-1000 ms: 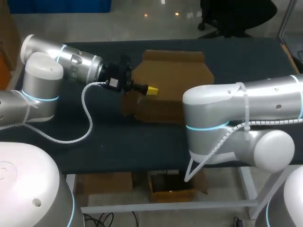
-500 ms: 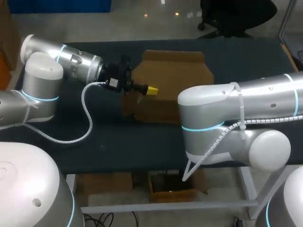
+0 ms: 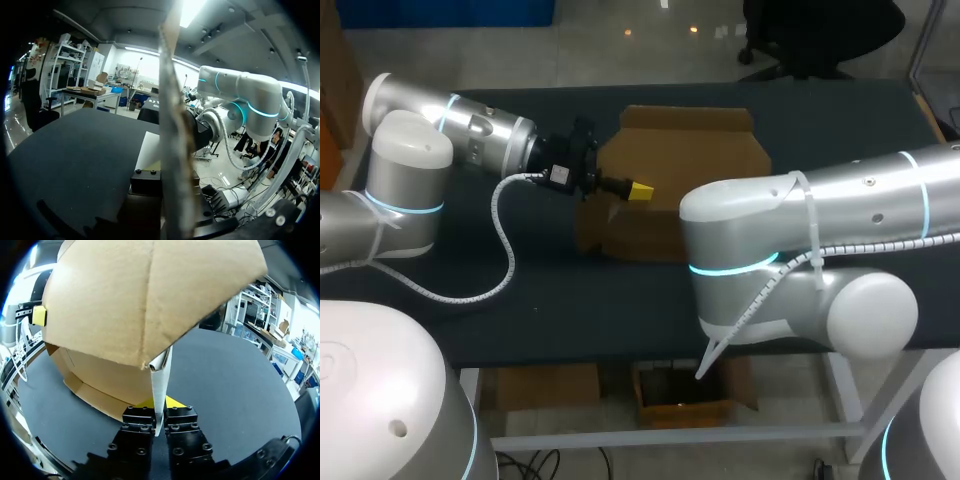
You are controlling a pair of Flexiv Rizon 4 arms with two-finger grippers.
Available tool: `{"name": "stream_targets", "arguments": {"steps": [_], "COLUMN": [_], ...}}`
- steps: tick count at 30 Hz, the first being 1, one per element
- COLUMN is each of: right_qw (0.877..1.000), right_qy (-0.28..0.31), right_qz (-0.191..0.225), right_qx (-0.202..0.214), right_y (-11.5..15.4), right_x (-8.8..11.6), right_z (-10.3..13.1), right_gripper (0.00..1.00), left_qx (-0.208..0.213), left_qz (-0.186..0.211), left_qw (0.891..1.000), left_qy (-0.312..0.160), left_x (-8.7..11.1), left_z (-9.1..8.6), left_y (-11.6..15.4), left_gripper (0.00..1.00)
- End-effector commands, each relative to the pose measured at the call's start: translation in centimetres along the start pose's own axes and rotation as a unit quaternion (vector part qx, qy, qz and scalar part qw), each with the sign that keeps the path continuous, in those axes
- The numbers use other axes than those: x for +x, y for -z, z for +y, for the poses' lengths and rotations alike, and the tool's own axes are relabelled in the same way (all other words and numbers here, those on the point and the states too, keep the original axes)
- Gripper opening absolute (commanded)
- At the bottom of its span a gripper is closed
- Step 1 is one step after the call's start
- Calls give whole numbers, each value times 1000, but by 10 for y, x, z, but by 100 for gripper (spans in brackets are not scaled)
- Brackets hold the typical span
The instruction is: Assemble the packaging by folding the flat box into shape, placing the metal phone stand inside, and closing the box properly
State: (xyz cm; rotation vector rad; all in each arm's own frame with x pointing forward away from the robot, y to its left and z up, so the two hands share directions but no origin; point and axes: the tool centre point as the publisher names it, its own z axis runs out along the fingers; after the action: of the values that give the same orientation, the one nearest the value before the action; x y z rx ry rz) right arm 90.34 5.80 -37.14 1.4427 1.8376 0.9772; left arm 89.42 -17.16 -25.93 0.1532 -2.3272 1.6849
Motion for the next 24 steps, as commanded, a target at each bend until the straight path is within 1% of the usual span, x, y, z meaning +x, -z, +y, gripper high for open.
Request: {"name": "stream_targets", "arguments": {"steps": [1,9,10,11,13,14,15,24], "right_qw": [1000,1000,1000,1000,1000,1000,1000,997], "right_qy": [-1,-2,-2,1,2,0,-1,-18], "right_qz": [-23,-24,-23,-19,-7,4,12,67], "right_qx": [5,8,8,5,1,-1,-2,-12], "right_y": [-3,-4,-5,-4,-3,-3,-2,7], "right_x": [12,10,10,9,8,7,5,-14], "right_z": [2,4,5,5,6,6,7,15], "right_gripper": [0,0,0,0,0,0,0,0], "left_qx": [-1,-1,-1,-5,-16,-21,-25,-62], "left_qz": [1,1,1,2,-1,-2,-5,-21], "left_qw": [1000,1000,1000,1000,1000,1000,999,996], "left_qy": [0,0,0,-6,-15,-21,-26,-62], "left_x": [-1,-1,-1,0,2,3,4,15], "left_z": [3,3,3,0,-4,-6,-8,-29], "left_y": [-2,-2,-2,-2,-1,0,1,6], "left_gripper": [0,0,2,15,50,98,100,100]}}
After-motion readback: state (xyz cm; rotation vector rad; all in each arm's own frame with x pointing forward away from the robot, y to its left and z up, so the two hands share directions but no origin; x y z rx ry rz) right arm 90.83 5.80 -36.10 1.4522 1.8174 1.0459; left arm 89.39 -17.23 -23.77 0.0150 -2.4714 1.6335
